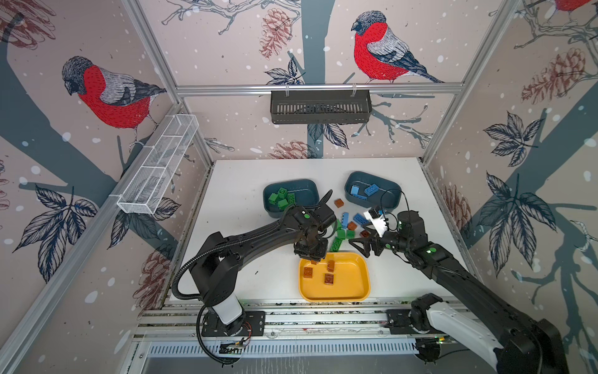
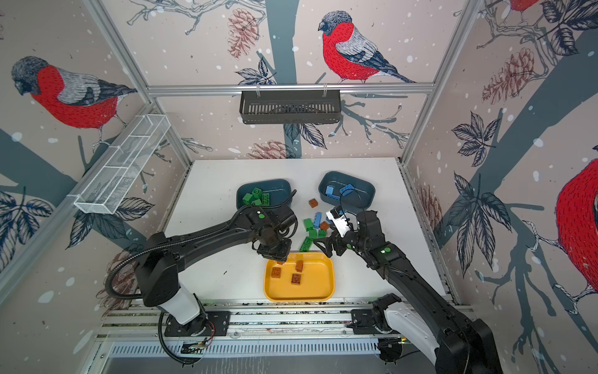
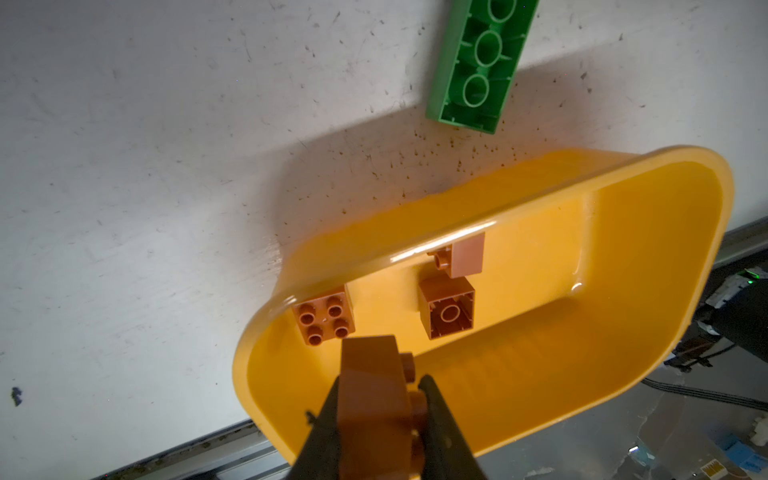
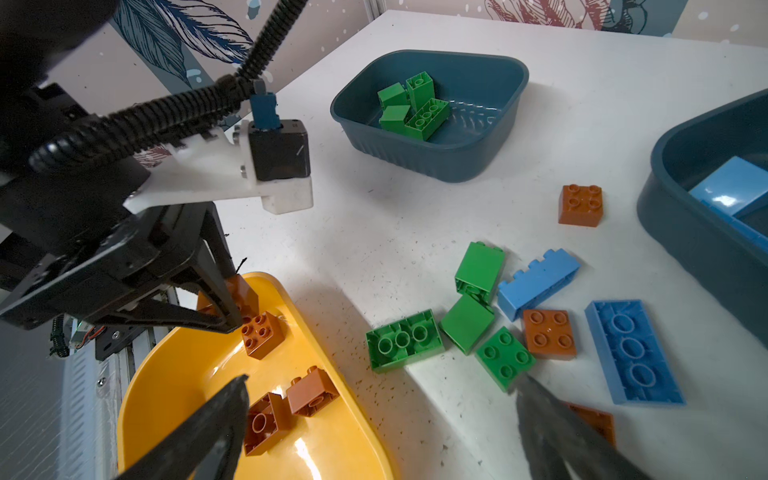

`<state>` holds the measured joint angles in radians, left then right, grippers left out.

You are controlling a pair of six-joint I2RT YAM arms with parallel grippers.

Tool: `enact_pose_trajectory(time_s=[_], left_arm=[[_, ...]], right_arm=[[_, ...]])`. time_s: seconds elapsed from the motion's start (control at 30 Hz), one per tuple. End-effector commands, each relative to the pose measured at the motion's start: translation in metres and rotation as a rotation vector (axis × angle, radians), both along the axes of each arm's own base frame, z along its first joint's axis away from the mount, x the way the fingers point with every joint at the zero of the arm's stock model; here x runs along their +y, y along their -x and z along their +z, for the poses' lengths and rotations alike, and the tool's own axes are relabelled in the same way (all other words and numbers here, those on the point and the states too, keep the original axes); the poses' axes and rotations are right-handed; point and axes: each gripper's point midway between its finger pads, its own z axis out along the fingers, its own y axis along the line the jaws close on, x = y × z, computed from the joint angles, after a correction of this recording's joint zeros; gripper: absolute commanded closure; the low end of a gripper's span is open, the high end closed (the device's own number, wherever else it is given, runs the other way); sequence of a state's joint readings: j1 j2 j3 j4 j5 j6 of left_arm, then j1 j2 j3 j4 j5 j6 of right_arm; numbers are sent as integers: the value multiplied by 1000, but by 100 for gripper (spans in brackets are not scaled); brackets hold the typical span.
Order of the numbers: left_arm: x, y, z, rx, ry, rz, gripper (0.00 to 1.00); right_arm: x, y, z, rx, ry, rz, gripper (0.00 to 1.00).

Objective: Sort the legos into containers by color
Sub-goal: 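Drop the orange brick into the yellow tray and move the left gripper to the pile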

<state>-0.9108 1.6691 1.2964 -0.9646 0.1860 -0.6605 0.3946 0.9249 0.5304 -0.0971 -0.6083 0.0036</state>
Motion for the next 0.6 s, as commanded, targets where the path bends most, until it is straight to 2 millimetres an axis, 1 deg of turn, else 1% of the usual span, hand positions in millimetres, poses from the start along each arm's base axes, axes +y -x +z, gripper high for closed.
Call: enact_pose_trajectory(time_s=[0.0, 0.1, 0.13, 0.17, 0.23, 0.33, 0.4, 0.47, 0.57], left_arm=[[-12, 0, -6, 9, 35, 16, 72], [-8, 0, -14, 8, 4, 8, 66], [-7, -1, -14, 6, -4, 4, 64], [-7, -2, -13, 2, -7, 1, 59], [-8, -5, -9, -11, -10, -5, 48], [-12, -15, 2, -37, -4, -17, 39], [-16, -25, 10, -62, 2, -23, 35], [-21, -39, 16, -94, 3, -20, 33], [-26, -70, 18, -127, 13, 40, 32]], right_arm=[[3, -5, 8, -37, -8, 0, 1], [2, -6, 10, -45, -2, -7, 1], [1, -6, 10, -46, 4, -10, 0], [0, -6, 10, -48, 9, -12, 1], [0, -7, 9, -49, 14, -16, 0], [-1, -8, 11, -53, 13, -24, 1], [-2, -11, 10, -52, 17, -36, 0], [-4, -13, 12, -53, 30, -46, 1], [-7, -15, 12, -55, 53, -59, 1]])
